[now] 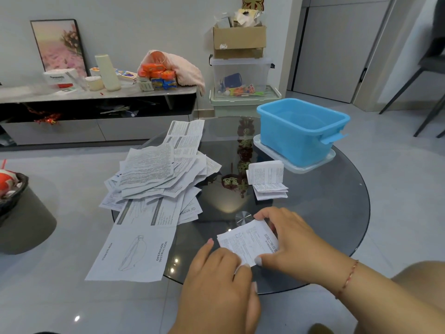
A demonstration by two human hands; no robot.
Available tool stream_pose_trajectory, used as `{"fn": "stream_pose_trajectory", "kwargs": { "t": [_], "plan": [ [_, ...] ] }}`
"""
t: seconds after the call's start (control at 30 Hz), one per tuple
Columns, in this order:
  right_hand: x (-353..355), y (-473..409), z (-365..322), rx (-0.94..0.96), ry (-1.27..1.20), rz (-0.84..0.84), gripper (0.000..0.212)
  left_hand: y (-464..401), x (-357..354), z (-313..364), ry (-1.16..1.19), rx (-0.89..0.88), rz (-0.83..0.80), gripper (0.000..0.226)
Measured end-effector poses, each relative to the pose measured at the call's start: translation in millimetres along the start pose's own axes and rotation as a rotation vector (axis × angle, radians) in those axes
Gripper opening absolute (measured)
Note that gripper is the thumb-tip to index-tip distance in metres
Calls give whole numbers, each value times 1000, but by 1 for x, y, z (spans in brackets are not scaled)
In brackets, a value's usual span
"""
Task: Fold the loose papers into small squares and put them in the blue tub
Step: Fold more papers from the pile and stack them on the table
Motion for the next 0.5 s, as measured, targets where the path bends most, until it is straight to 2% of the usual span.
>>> {"fn": "stream_pose_trajectory", "kwargs": {
  "t": [0.33, 0.43, 0.5],
  "plan": [
    [7, -2, 10, -113, -225, -152, 58, 9, 8, -5, -9, -15, 68, 22],
    [13, -5, 25, -138, -337, -96, 51, 11, 8, -4, 11, -35, 91, 21],
    [23, -5, 32, -147, -400, 2, 51, 12, 7, -5, 49, -56, 85, 20]
  ]
}}
Point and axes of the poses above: each hand's wrist, its own y-axis away from the middle knuckle, its own x-axis out of the back of the hand, z = x × y, the point moved 8 cm from there along -y, towards the middle knuckle, and after that the axes turned 3 degrees about -y, right-handed, at the moved point
